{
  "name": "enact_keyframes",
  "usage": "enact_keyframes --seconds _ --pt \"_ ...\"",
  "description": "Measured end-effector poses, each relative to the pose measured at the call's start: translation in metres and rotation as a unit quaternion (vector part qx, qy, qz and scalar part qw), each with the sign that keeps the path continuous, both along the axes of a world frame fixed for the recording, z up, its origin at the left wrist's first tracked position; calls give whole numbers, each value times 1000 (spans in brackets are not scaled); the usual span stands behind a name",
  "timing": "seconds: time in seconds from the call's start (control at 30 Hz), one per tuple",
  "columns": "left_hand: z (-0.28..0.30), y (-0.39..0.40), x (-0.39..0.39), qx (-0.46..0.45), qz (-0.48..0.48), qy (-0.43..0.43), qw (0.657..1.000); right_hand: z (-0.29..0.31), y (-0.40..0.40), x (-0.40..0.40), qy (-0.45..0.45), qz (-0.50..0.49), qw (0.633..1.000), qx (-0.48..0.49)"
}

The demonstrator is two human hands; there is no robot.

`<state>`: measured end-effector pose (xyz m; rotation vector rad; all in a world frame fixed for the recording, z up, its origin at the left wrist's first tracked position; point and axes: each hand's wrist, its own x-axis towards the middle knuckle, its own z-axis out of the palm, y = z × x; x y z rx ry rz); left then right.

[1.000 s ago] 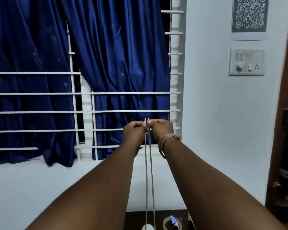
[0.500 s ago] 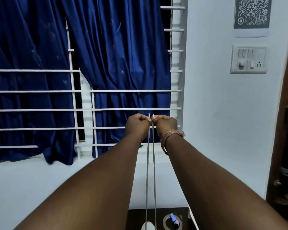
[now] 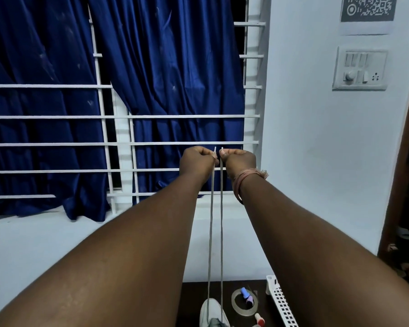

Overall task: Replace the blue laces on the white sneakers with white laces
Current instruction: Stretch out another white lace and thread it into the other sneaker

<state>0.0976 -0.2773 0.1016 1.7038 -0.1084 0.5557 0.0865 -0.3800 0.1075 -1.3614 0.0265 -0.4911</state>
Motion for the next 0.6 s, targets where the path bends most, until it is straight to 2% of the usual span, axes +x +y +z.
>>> enact_keyframes --seconds 0.17,0.3,0.37,0.47,0.6 --pt "-16 1 3 11 5 7 1000 -13 1 4 7 8 1000 -8" --pt "-67 8 5 55 -9 42 998 -52 1 0 24 45 998 -26" --pt "-102 14 2 117 0 53 992 -87 -3 3 31 55 995 -72" --pt "-166 27 -5 192 7 91 977 -155 -12 7 41 53 977 -201" --pt "-254 43 -11 222 13 172 960 -237 -20 5 76 40 942 -324"
